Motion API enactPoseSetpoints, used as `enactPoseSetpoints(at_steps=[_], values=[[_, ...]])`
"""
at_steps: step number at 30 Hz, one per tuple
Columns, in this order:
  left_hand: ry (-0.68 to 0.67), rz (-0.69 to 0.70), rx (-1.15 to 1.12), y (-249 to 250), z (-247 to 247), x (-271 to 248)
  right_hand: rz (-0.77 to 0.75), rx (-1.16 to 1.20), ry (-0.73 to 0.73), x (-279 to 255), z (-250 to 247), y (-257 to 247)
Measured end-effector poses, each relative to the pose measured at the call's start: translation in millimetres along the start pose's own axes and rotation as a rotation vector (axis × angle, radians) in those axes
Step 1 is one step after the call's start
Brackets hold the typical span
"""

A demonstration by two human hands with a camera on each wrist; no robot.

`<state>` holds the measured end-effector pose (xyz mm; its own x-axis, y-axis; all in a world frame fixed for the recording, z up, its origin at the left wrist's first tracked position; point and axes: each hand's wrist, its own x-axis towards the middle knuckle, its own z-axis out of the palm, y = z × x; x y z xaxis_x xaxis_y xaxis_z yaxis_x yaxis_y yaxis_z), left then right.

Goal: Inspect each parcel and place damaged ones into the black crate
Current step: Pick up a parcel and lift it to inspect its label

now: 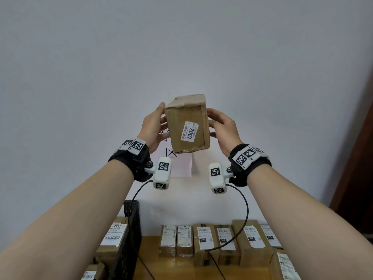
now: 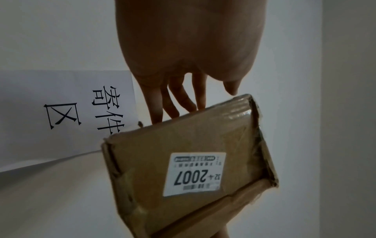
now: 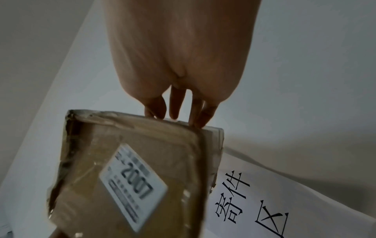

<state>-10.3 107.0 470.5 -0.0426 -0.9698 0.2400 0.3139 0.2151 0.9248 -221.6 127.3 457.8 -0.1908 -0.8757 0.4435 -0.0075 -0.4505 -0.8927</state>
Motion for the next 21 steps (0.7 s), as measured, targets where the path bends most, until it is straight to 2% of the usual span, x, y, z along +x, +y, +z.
enactPoseSetpoints(at_steps=[5, 9, 13, 16, 21], values=[[-0.014, 0.039, 0.114, -7, 1, 1, 0.062, 0.139, 0.041, 0, 1, 1], [-0.085, 0.079, 0.133, -8, 1, 1, 0.036, 0.09, -0.016, 4, -3, 6], [-0.057, 0.005, 0.083, -5, 2, 1, 0.008, 0.135, -0.055, -1, -6, 2], [-0.027, -0.042, 0.049, -5, 7, 4, 0.035, 0.224, -0.012, -1, -7, 5], [-0.054, -0.002, 0.031, -10, 14, 2, 0.019, 0.242, 0.063, 3, -5, 6]])
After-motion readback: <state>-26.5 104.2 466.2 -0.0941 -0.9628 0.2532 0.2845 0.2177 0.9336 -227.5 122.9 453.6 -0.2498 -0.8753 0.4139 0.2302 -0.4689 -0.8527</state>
